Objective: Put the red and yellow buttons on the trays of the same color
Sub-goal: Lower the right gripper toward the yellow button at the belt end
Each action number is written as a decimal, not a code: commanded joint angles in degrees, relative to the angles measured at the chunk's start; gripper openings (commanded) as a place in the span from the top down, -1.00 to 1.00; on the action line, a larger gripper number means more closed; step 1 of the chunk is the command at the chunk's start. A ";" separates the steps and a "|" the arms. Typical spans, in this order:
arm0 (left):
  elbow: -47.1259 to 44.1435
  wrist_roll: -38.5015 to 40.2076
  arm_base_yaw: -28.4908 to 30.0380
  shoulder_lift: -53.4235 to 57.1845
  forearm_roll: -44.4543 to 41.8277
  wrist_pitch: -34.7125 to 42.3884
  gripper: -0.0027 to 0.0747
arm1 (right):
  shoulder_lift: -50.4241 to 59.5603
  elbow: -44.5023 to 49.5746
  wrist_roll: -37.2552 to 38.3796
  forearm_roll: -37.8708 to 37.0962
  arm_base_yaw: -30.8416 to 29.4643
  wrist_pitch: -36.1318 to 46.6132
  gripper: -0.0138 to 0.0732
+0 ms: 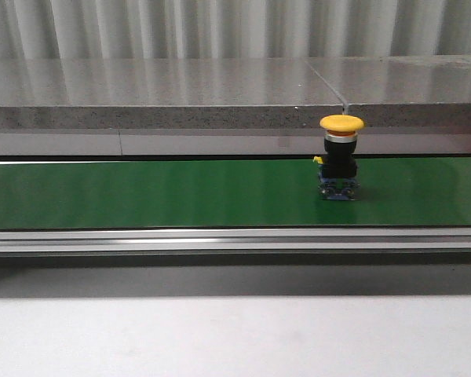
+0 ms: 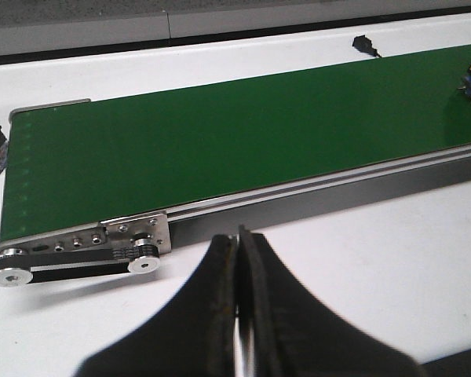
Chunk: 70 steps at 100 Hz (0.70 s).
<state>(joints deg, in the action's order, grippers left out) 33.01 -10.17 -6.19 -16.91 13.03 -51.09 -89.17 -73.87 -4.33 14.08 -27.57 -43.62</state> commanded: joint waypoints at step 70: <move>1.41 -0.03 -0.28 -0.57 1.33 3.97 0.98 | 15.15 0.84 -8.29 0.47 23.73 -16.56 -0.53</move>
<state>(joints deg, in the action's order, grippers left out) 33.01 -10.27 -6.19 -16.91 13.03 -51.09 -76.00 -71.86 -11.51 13.97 -5.53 -61.47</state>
